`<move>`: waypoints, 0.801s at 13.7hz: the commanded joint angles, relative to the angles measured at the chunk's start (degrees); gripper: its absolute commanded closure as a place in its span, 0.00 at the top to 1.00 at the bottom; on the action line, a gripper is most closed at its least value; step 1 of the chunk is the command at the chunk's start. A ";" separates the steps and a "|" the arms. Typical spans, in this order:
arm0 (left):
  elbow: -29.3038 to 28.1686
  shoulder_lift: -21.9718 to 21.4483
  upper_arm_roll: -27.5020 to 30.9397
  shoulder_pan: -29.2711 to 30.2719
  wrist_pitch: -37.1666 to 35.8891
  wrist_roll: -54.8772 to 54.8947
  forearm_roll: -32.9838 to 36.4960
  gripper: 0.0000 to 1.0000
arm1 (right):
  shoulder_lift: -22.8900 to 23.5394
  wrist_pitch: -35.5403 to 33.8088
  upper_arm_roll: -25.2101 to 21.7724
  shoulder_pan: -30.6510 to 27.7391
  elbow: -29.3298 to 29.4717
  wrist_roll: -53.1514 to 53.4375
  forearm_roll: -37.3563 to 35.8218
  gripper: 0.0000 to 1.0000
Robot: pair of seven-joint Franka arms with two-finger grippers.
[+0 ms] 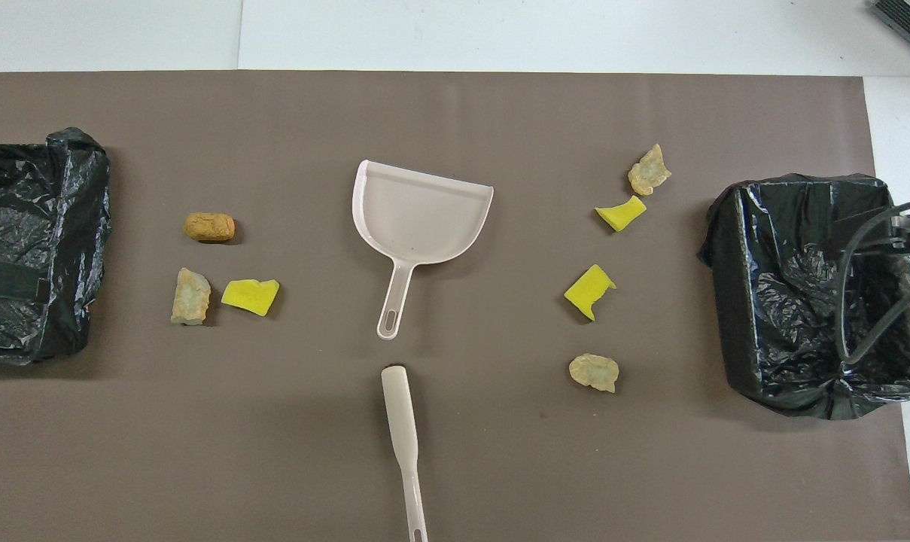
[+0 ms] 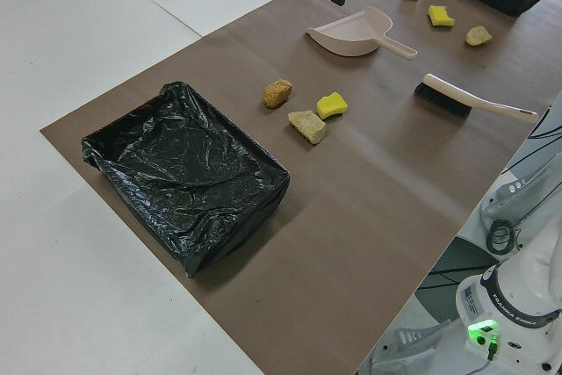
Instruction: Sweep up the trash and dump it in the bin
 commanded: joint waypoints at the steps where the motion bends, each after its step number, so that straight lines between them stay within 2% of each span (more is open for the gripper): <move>1: -2.54 -1.27 0.06 -0.71 0.95 -0.59 -0.51 1.00 | 0.19 -0.90 -0.06 0.43 0.47 1.24 0.16 1.00; 6: -5.35 -1.62 -0.30 -1.15 2.00 -0.15 -1.13 1.00 | 0.02 -0.73 -0.06 0.95 0.03 1.24 0.07 1.00; 11: -9.04 -1.53 -0.30 -4.83 5.25 -0.85 -1.13 1.00 | -0.25 -0.20 -0.06 1.13 -0.58 1.07 -0.01 1.00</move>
